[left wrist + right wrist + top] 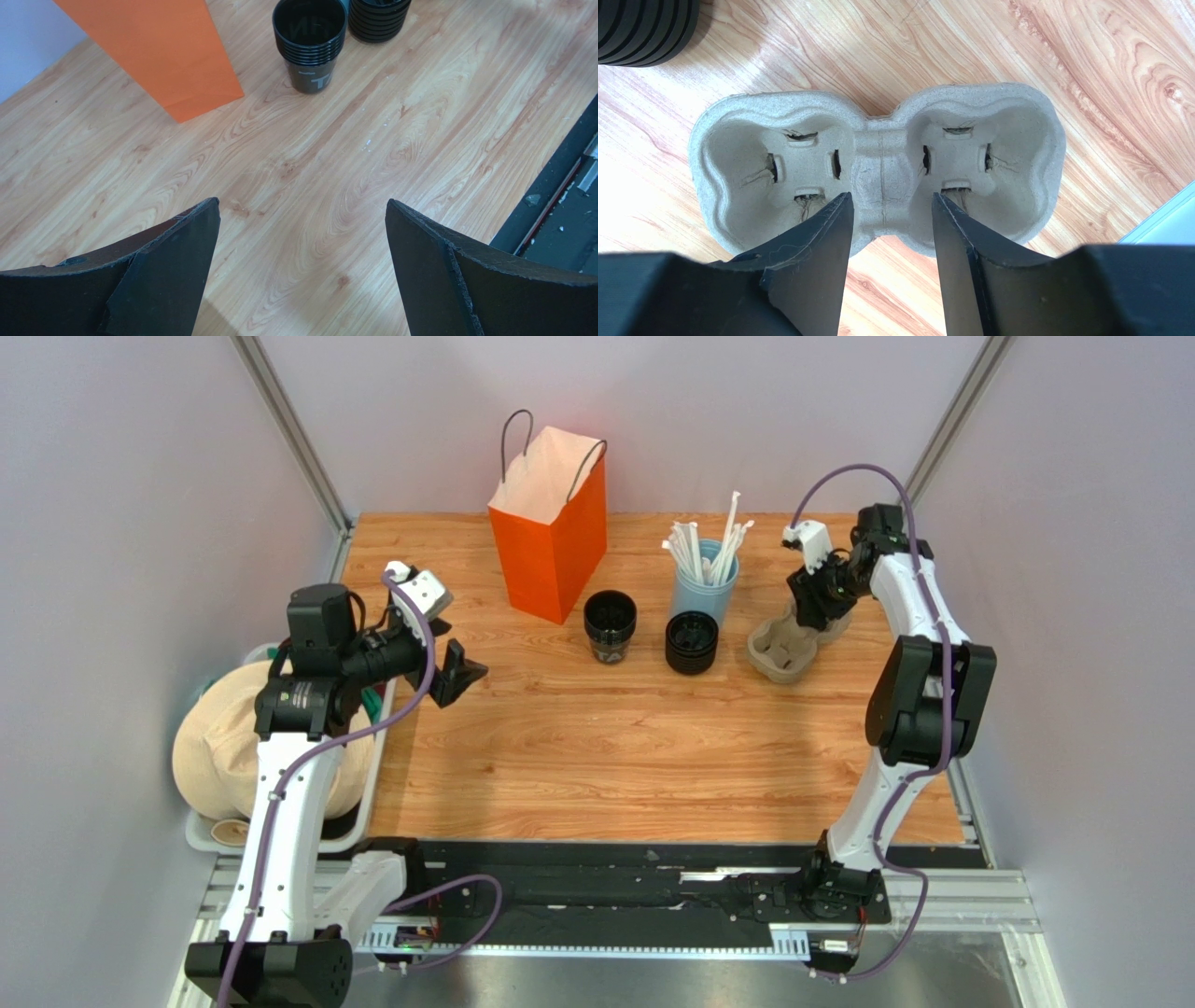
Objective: Pack the takeout coffee
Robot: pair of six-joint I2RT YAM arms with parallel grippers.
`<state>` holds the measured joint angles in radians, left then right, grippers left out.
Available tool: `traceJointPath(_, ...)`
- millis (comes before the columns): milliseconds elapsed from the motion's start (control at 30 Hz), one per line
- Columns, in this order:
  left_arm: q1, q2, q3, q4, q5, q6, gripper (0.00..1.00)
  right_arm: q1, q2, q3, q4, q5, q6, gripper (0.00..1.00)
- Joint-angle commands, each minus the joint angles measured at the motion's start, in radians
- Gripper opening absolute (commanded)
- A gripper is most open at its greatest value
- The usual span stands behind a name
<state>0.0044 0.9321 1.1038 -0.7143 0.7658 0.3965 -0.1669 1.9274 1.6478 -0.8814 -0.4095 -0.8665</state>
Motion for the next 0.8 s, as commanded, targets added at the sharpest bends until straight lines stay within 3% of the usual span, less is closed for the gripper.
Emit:
traceJointPath(0, -0.001, -0.01, 0.005, 0.016, 0.02, 0.021, 0.97, -0.005, 0.004, -0.013, 0.018, 0.003, 0.001, 0.52)
traceJointPath(133, -0.001, -0.01, 0.004, 0.016, 0.02, 0.021, 0.97, -0.005, 0.005, -0.016, 0.025, 0.009, 0.003, 0.56)
traceJointPath(767, -0.001, -0.006, 0.004, 0.016, 0.02, 0.022, 0.97, -0.005, 0.048, -0.028, 0.061, 0.005, 0.018, 0.52)
